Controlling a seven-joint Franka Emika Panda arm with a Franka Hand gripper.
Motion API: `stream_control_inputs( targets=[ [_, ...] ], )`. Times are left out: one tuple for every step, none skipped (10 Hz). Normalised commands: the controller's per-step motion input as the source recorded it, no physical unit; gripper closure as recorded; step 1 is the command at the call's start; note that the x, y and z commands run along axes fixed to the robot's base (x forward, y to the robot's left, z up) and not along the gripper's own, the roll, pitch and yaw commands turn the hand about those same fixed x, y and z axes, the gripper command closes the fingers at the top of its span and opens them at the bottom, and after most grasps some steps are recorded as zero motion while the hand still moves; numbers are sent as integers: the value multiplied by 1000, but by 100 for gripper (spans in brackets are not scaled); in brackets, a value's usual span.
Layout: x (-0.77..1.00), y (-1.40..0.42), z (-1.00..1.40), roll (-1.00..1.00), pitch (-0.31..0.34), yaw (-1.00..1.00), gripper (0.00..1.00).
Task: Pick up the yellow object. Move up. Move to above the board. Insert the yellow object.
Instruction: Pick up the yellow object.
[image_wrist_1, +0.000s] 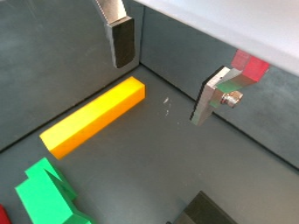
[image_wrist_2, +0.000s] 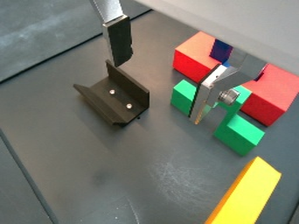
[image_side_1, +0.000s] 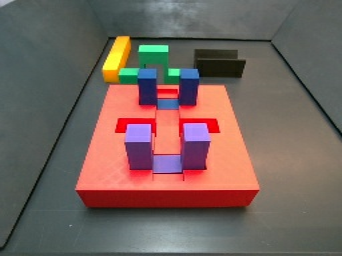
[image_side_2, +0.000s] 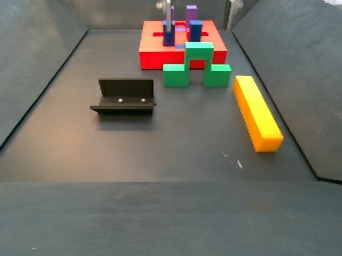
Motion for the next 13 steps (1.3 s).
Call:
stream_control_inputs(
  targets=[
    [-349,-143,-657,-33,-181,-103,0],
    [-651,-257,-814,0,-227,-211,0],
    [-726,-240,-811,4,-226,-243,0],
    [-746,-163,-777,40,-227,-263,0],
    [-751,-83,-771,61,-210,-303,0],
    [-803,-29,-766,66,-209,-291,0],
    [-763,0,-697,83,-243,-194,0],
    [-566,-40,-629,99,-230,-54,0],
    [-394,-51,-589,91,-220,0,0],
    [-83,0,-209,56,-54,0,0],
    [-9,0,0,0,-19,0,0],
    [-209,34,-251,37,-20,0,0],
    [-374,83,-254,49,-6,-23,0]
  ],
)
